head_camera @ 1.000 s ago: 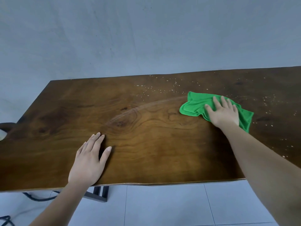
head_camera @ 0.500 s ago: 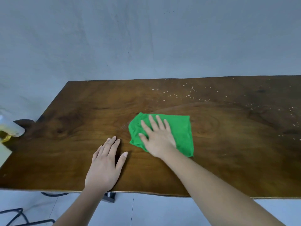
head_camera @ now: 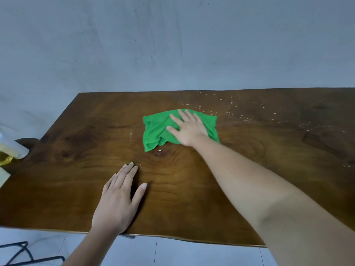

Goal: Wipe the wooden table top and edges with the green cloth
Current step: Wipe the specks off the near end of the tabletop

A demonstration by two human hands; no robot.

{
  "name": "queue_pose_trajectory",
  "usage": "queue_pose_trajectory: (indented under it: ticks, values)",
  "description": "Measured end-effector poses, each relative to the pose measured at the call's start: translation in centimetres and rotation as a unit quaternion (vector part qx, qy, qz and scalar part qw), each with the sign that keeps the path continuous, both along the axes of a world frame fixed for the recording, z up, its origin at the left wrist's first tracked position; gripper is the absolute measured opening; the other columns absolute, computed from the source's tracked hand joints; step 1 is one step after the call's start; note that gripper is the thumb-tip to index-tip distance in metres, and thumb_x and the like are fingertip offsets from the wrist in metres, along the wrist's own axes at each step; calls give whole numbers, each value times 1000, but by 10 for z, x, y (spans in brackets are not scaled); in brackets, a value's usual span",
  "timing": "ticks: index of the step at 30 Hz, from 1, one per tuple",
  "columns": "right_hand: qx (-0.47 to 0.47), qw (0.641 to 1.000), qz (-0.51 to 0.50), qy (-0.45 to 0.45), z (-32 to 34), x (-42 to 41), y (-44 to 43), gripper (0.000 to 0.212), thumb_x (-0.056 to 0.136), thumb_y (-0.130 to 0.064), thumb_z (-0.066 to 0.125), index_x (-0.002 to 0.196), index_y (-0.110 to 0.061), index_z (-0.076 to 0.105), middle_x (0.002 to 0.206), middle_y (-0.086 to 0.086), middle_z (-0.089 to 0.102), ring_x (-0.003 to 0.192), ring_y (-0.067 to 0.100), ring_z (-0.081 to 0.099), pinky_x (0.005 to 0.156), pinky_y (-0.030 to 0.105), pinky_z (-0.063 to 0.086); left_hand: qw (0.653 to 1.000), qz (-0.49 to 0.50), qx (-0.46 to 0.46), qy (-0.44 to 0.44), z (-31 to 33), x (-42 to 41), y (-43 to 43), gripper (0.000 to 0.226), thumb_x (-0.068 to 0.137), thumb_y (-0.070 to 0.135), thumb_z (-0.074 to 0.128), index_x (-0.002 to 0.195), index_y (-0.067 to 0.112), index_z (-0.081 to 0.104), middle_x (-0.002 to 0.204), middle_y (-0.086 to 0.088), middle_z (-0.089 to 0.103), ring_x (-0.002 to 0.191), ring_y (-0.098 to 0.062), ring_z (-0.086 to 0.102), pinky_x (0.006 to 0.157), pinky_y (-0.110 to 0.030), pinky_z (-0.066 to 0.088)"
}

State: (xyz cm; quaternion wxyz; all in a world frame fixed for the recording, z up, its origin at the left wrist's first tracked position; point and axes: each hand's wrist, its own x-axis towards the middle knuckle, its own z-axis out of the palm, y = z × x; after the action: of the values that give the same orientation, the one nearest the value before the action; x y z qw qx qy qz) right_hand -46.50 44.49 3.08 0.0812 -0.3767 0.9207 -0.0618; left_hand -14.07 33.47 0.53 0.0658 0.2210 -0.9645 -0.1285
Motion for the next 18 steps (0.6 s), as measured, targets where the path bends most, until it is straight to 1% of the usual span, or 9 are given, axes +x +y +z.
queue_pose_trajectory:
  ticks: [4,6,9,11,14,18]
  values:
    - [2,994,-104,13,-1,-63,71,87,99,-87,-4,175,-44,4,184,-2,-5,171,26,-2,137,53,1,1000,7,0,-4,2,-1,1,82,107,79,18,172,30,36,179,12,30,168,-6,17,134,-31,10]
    - [1,987,-158,14,-3,-84,110,87,99,-86,-2,175,-44,4,184,0,-4,171,27,-1,137,53,1,1000,10,5,-8,3,-1,1,84,106,81,16,172,32,34,180,13,28,168,-6,16,133,-31,8]
    - [3,975,-220,12,-5,-97,159,86,101,-85,1,176,-43,5,185,2,-3,171,28,-1,137,52,2,1000,10,4,-12,3,-2,1,86,105,83,14,173,33,32,181,13,27,168,-6,15,133,-31,6]
    - [6,969,-245,7,-6,-92,176,84,103,-82,3,176,-41,5,186,2,-3,172,28,-2,138,52,2,1000,11,6,-14,3,-2,1,87,105,83,13,173,33,31,181,12,27,168,-6,15,134,-31,6]
    - [18,968,-249,1,-10,-67,183,80,106,-78,1,176,-40,0,186,3,-7,171,30,-6,137,54,0,1000,12,6,-14,6,-1,2,87,105,82,11,173,32,33,181,11,28,168,-8,17,134,-32,8]
    - [34,984,-178,3,-13,-8,176,77,105,-76,-6,174,-44,-9,184,3,-13,171,31,-10,137,55,-4,1000,16,9,-20,7,-2,2,86,105,83,11,173,33,30,181,13,26,168,-8,16,134,-32,6]
